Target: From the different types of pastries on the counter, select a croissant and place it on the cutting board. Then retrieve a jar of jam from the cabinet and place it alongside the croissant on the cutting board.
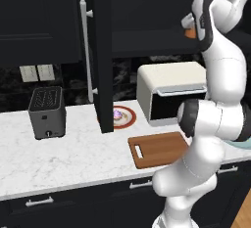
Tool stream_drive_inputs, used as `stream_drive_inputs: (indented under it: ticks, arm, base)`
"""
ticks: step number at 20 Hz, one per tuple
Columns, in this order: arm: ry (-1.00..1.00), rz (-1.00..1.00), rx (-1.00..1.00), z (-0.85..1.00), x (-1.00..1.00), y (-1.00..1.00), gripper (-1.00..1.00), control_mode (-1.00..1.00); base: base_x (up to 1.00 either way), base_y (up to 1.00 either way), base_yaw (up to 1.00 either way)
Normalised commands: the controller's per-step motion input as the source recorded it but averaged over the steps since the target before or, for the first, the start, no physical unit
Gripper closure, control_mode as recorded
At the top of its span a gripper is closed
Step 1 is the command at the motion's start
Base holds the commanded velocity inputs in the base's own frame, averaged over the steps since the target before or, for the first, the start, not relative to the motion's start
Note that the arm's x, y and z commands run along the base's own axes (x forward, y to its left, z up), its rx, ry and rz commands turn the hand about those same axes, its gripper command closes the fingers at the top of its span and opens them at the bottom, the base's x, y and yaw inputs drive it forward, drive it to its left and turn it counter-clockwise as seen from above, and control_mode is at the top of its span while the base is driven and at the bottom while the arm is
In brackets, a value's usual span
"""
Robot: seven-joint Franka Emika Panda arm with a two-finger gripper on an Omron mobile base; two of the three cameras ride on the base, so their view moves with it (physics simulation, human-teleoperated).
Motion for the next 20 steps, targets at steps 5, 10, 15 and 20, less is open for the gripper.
stream_drive_inputs:
  ticks: [5,10,15,20]
  arm:
    - [-0.47,-0.03,-0.04,-1.0,-1.0,0.5,1.0,-1.0]
    - [-0.32,0.0,-0.03,-0.65,-0.8,0.37,1.0,-1.0]
    - [0.01,0.0,0.01,-0.01,-0.4,0.3,1.0,-1.0]
    - [0.23,0.0,0.0,-0.31,-1.0,0.37,1.0,-1.0]
  base:
    - [0.0,0.0,0.0]
    - [0.0,0.0,0.0]
    - [0.0,0.0,0.0]
    - [0.0,0.0,0.0]
